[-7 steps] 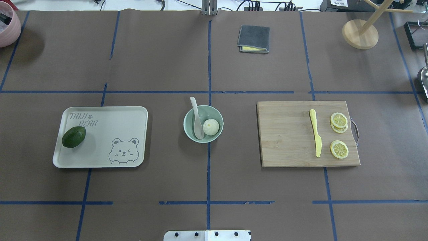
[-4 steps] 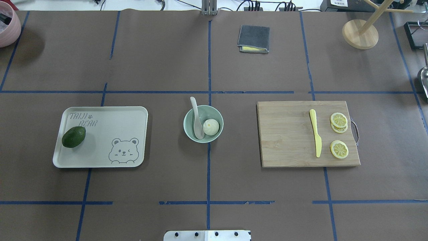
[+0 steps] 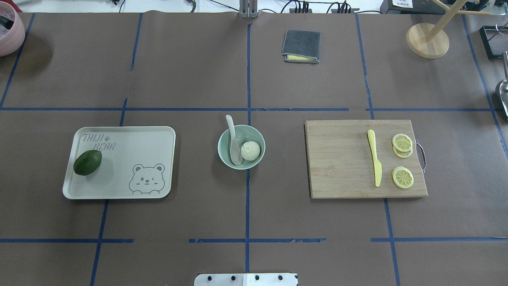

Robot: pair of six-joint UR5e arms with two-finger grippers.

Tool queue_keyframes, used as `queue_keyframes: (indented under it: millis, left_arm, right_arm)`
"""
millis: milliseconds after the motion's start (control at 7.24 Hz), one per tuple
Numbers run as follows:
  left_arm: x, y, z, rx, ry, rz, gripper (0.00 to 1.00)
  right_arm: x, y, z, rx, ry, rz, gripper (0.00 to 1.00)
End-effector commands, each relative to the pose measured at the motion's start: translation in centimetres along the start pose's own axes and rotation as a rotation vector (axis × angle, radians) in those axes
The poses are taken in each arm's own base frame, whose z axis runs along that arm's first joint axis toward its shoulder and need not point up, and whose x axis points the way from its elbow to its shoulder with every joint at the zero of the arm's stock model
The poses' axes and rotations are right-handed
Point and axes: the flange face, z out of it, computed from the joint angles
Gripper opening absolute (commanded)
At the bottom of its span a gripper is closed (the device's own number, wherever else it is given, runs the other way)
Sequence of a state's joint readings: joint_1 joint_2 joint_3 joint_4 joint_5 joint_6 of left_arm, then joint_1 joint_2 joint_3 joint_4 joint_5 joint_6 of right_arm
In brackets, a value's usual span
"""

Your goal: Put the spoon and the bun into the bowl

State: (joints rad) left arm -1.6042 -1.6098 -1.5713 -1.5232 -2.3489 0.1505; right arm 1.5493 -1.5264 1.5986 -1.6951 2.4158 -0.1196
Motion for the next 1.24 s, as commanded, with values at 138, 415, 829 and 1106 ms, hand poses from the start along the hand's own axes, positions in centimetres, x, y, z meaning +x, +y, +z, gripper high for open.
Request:
queue_keyframes:
  millis: [138, 415, 829, 1106]
  left_arm:
    - [-0.1, 0.1, 0.2, -0.002, 0.003, 0.000, 1.00]
    - [-0.1, 0.1, 0.2, -0.002, 0.002, 0.000, 1.00]
    - [-0.1, 0.1, 0.2, -0.001, 0.001, 0.001, 1.00]
    - [-0.1, 0.1, 0.2, -0.001, 0.001, 0.001, 1.00]
  right_arm:
    - [-0.1, -0.1, -0.2, 0.003, 0.000, -0.003, 1.00]
    - [0.0, -0.1, -0.4, 0.009, 0.001, -0.002, 1.00]
    - [0.2, 0.0, -0.7, 0.016, -0.001, 0.003, 1.00]
    - [0.3, 0.0, -1.3, 0.027, -0.001, 0.005, 1.00]
